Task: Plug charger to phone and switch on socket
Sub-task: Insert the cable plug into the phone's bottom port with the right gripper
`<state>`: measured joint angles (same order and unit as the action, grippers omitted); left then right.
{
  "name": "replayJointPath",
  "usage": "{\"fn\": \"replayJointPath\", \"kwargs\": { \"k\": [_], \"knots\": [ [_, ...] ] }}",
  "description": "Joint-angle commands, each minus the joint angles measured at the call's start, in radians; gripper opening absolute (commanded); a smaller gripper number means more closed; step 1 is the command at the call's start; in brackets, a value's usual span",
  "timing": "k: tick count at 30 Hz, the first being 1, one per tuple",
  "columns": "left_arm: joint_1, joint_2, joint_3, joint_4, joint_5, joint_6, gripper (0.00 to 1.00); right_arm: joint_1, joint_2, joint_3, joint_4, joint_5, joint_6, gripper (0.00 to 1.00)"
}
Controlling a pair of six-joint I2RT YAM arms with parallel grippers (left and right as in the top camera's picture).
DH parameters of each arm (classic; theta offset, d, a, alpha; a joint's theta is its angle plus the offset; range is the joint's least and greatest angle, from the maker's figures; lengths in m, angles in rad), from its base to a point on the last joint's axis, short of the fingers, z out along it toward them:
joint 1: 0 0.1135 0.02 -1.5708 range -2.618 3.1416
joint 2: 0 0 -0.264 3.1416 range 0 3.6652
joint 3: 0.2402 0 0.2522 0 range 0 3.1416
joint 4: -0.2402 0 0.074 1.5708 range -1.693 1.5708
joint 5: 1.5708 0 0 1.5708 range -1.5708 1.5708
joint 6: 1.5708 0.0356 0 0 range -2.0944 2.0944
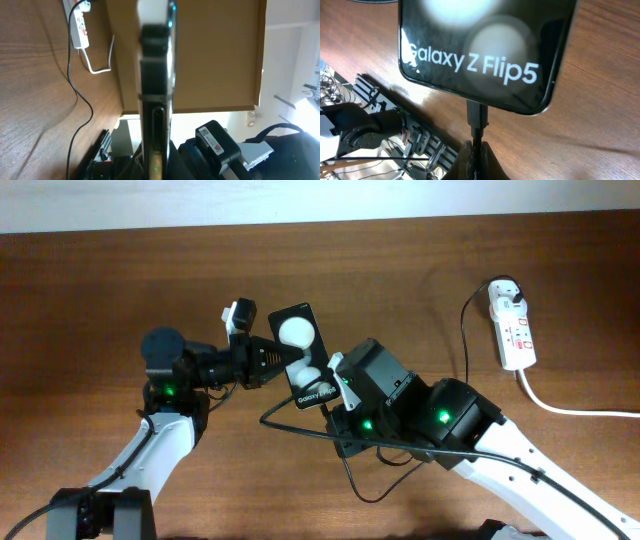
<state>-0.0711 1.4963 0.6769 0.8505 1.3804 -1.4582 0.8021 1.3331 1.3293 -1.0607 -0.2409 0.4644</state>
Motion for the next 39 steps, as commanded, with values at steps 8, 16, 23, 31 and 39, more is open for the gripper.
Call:
{"fn": "replayJointPath", "kwargs": {
  "k": [8,16,23,31,39],
  "knots": [
    [0.004,-0.006,0.013,0.009,0.004,0.103,0.00,0.010,-0.004,-0.003,-0.023,-0.066,0.029,0.04],
    [0.004,-0.006,0.013,0.009,0.013,0.102,0.00,0.009,-0.004,-0.003,0.003,-0.027,0.076,0.04],
    [0.004,-0.006,0.013,0.009,0.037,0.102,0.00,0.009,-0.004,-0.003,0.003,0.015,0.102,0.04],
    [0.004,-0.006,0.013,0.009,0.102,0.102,0.00,0.009,-0.003,-0.003,0.083,0.021,0.102,0.04],
    [-0.040,-0.006,0.011,0.010,0.194,0.154,0.00,0.008,-0.005,-0.002,0.203,0.105,0.090,0.04]
  ]
}}
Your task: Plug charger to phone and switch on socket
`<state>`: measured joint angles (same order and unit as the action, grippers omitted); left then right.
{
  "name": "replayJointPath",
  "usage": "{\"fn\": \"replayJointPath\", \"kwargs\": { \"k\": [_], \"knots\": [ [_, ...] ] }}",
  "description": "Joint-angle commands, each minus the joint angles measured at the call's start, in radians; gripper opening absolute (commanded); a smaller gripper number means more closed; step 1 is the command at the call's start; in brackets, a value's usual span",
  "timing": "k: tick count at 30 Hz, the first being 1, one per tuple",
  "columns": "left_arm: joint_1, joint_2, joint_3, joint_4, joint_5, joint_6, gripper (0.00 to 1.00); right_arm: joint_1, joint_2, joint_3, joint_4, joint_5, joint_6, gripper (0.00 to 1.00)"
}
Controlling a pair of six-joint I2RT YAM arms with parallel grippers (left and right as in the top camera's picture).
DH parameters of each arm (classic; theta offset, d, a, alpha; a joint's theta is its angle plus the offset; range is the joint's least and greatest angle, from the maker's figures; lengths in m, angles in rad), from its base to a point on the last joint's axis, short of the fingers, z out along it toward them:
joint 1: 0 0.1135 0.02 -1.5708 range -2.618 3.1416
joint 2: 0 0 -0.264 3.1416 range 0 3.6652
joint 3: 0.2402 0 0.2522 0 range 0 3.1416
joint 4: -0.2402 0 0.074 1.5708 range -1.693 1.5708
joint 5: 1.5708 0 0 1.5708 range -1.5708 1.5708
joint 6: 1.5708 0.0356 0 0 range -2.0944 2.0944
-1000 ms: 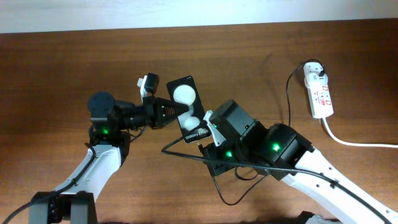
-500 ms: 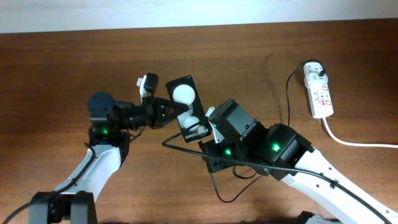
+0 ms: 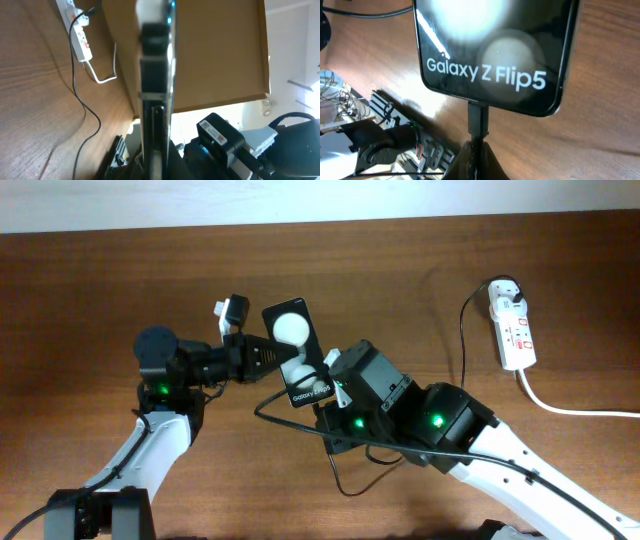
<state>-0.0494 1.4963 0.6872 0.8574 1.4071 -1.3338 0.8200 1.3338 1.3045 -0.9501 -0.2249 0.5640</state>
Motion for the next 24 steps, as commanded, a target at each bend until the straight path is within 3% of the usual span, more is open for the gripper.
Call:
{"fn": "replayJointPath", "kwargs": {
  "k": [1,4,7,9,12,15,18,20,24],
  "knots": [
    [-0.069,-0.006,0.001,0.003,0.167,0.030,0.00,-0.011,-0.005,0.024,0.095,0.097,-0.010,0.04],
    [-0.071,-0.010,0.000,0.003,0.167,0.031,0.00,-0.016,-0.021,0.048,0.082,0.107,-0.014,0.05],
    [-0.071,-0.010,0.000,0.003,0.155,0.085,0.00,-0.016,-0.085,0.052,-0.029,0.108,-0.014,0.42],
    [-0.071,-0.010,0.000,0.003,0.083,0.117,0.00,-0.016,-0.160,0.058,-0.138,0.193,-0.013,0.50],
    [-0.080,-0.010,0.003,0.034,-0.100,0.117,0.00,-0.016,-0.393,0.063,-0.264,0.360,-0.012,0.82],
    [-0.118,-0.010,0.017,0.032,-0.199,0.149,0.00,-0.016,-0.538,0.063,-0.312,0.446,-0.011,0.96],
    [-0.178,-0.010,0.111,0.005,-0.304,0.185,0.00,-0.016,-0.648,0.063,-0.354,0.466,-0.012,0.99],
    [-0.208,-0.010,0.206,-0.158,-0.338,0.275,0.00,-0.016,-0.655,0.063,-0.396,0.466,-0.012,0.99],
    [-0.265,0.000,0.468,-0.924,-0.498,0.720,0.00,-0.016,-0.653,0.041,-0.435,0.465,-0.012,0.99]
  ]
}}
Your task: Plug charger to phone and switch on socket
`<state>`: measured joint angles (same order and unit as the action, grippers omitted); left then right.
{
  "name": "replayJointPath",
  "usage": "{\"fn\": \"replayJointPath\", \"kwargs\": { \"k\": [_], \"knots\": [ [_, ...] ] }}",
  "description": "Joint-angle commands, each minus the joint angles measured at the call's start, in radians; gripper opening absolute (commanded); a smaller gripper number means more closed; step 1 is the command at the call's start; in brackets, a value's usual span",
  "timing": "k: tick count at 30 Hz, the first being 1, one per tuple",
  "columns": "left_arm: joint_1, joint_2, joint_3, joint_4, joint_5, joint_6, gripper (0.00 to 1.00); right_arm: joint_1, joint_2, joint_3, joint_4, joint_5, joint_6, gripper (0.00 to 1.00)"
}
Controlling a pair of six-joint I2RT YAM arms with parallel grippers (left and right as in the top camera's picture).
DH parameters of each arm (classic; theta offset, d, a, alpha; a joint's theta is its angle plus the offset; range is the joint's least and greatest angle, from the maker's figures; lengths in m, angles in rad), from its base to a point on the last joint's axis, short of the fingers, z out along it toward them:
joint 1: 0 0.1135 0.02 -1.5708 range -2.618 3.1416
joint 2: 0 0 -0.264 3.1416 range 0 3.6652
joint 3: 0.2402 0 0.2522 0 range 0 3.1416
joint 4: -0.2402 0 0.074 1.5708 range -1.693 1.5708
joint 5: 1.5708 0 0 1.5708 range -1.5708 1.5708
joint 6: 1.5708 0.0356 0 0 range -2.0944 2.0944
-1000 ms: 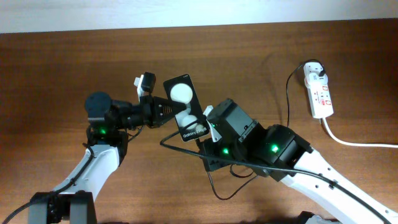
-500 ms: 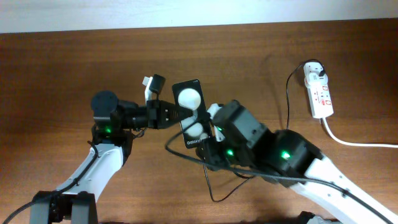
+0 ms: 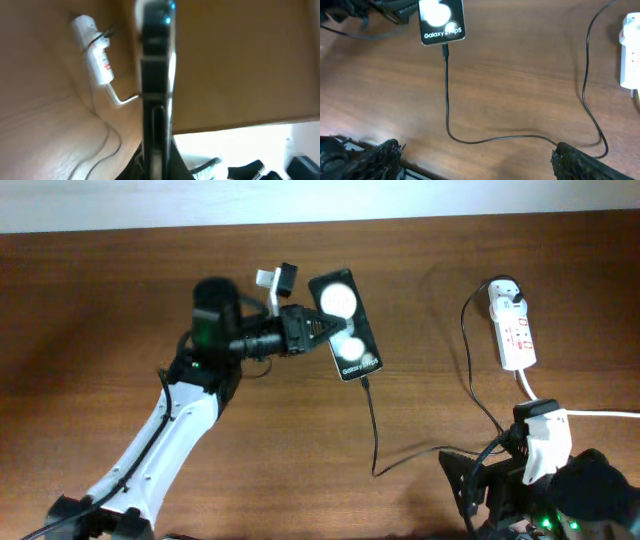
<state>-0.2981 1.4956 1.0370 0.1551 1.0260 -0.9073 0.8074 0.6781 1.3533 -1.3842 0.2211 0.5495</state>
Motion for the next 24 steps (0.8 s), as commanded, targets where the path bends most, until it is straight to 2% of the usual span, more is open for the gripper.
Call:
{"fn": "replayJointPath", "kwargs": {
  "k": [1,5,7,13,24],
  "knots": [
    [-0.016,0.007,0.136,-0.299,-0.128,0.346,0.00,-0.003,0.002,-0.008,0.000,0.019,0.002,0.99],
    [-0.016,0.053,0.137,-0.468,-0.146,0.479,0.00,-0.003,0.002,-0.008,0.000,0.019,0.002,0.99],
    [-0.016,0.099,0.137,-0.566,-0.225,0.534,0.00,-0.003,0.002,-0.008,0.000,0.019,0.002,0.99],
    [-0.027,0.272,0.136,-0.692,-0.238,0.544,0.00,-0.003,0.002,-0.008,0.000,0.019,0.002,0.99],
    [-0.027,0.277,0.135,-0.753,-0.283,0.573,0.00,-0.003,0.002,-0.008,0.000,0.019,0.002,0.99]
  ]
}}
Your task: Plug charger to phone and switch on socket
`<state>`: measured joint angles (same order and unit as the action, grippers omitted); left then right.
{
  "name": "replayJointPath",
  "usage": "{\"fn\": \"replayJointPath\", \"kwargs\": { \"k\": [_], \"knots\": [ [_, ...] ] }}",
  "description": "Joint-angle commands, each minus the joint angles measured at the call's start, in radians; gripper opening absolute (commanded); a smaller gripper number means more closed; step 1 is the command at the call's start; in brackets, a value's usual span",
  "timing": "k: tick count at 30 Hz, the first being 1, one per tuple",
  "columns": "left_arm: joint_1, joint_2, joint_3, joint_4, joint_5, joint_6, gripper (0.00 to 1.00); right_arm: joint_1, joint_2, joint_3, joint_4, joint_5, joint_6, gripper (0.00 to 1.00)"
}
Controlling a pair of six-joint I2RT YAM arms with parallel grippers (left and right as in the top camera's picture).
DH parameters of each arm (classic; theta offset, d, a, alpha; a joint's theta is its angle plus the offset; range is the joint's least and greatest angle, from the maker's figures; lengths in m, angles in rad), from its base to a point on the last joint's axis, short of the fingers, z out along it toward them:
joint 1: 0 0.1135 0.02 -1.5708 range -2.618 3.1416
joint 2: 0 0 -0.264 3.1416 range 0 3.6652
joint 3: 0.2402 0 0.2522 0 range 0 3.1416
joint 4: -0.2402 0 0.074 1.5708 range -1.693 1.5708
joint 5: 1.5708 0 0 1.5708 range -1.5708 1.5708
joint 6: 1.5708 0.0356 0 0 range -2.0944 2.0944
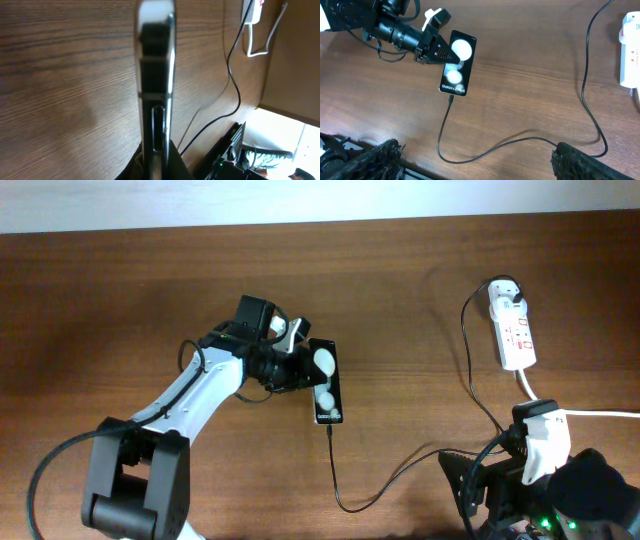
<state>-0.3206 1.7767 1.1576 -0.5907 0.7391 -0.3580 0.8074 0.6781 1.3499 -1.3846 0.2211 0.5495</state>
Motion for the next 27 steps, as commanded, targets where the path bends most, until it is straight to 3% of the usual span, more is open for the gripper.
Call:
{"fn": "replayJointPath", "kwargs": {
  "k": [1,8,11,14,22,27],
  "knots": [
    [-0.005,-0.004,0.015,-0.010,0.003,0.024,0.00,-0.003,0.002,-0.004,0.000,0.019,0.002,0.99],
    [-0.007,0.099,0.015,0.099,0.031,0.023,0.00,-0.003,0.002,-0.005,0.000,0.019,0.002,0.99],
    [-0.007,0.177,0.017,0.278,0.175,0.014,0.00,-0.003,0.002,-0.005,0.000,0.019,0.002,0.99],
    [-0.007,0.271,0.066,0.479,0.245,-0.083,0.00,-0.003,0.002,-0.004,0.000,0.019,0.002,0.99],
    [-0.007,0.420,0.149,0.455,0.274,-0.080,0.00,-0.003,0.002,-0.005,0.000,0.019,0.002,0.99],
    [-0.015,0.420,0.149,0.380,0.108,-0.074,0.03,-0.003,0.002,-0.005,0.000,0.019,0.002,0.99]
  ]
}}
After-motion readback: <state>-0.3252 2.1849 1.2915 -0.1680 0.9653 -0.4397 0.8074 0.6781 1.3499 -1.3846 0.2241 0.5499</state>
